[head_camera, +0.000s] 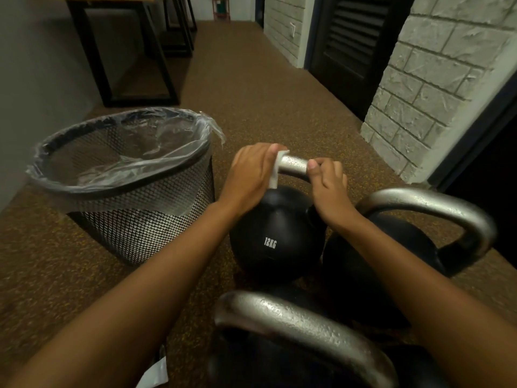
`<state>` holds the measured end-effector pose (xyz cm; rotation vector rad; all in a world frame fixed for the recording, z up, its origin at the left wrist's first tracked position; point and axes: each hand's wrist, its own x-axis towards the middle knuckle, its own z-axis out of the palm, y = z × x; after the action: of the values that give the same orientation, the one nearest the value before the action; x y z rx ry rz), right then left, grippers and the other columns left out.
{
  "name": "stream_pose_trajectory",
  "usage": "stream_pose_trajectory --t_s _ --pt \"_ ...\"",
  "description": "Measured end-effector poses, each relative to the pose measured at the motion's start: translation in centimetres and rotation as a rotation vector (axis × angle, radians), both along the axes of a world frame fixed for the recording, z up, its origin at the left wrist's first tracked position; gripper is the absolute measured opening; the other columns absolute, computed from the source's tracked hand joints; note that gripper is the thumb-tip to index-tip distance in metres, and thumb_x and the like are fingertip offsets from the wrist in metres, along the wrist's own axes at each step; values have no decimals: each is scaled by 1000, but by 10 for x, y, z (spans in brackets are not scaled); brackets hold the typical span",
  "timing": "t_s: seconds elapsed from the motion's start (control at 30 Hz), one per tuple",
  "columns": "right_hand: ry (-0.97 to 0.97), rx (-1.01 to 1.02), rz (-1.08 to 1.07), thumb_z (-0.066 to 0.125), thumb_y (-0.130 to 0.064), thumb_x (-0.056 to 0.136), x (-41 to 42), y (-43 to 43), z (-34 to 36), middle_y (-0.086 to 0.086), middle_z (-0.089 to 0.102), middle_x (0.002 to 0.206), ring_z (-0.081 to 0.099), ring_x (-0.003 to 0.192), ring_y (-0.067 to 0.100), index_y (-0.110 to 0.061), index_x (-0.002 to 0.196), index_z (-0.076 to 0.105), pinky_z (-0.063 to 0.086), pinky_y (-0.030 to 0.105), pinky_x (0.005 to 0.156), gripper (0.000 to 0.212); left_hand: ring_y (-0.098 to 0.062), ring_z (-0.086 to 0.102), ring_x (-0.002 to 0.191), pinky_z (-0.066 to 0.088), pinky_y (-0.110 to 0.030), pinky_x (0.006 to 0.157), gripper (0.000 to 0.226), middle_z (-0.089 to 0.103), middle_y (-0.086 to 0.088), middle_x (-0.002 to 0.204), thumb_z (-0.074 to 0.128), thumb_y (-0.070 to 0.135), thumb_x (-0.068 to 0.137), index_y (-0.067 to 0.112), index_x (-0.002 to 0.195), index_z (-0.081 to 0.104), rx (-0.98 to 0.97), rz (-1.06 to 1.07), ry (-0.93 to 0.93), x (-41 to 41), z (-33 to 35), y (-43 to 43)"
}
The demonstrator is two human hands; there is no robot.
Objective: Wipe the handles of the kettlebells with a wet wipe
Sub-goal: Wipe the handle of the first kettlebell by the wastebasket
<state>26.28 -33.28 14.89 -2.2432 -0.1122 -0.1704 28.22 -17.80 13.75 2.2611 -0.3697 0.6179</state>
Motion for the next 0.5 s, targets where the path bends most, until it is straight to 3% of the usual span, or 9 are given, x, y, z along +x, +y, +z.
stream_pose_trajectory --t_s 0.13,0.2,0.27,0.37,0.43,0.5 --pt "6 -11 9 26 -36 101 0 -1 1 8 36 130 31 124 25 -14 125 44 25 45 108 38 -14 55 85 38 -37 95 40 63 2 87 24 27 102 21 103 64 -4 42 -40 6 0 -2" --pt "4 -16 4 26 -36 101 0 -1 1 8 37 129 31 123 25 -13 124 44 25 45 108 38 -14 57 77 44 -41 89 44 62 5 76 23 32 102 27 93 65 -68 71 42 12 -1 8" --pt "1 -15 2 26 -37 101 0 -1 0 8 38 128 32 123 25 -13 123 45 25 45 108 38 -15 55 68 44 -37 78 44 57 5 67 24 34 102 30 79 61 -173 139 207 16 2 12" --pt "-8 -11 -1 26 -37 101 0 0 0 8 38 128 32 123 25 -12 123 45 25 45 107 38 -18 52 72 42 -34 73 43 58 -4 77 27 31 100 15 86 64 -169 208 444 21 17 14" --pt "-13 -10 -2 26 -36 101 0 0 0 9 38 129 32 123 26 -12 124 45 25 44 107 39 -23 52 82 41 -35 75 40 59 -13 94 27 26 100 6 99 61 6 194 511 25 28 11" --pt "-15 -14 -3 27 -36 101 0 0 0 9 38 129 32 123 26 -12 124 45 26 44 107 38 -25 51 86 40 -37 79 34 58 -15 100 26 24 100 7 98 55 172 186 467 29 34 5"
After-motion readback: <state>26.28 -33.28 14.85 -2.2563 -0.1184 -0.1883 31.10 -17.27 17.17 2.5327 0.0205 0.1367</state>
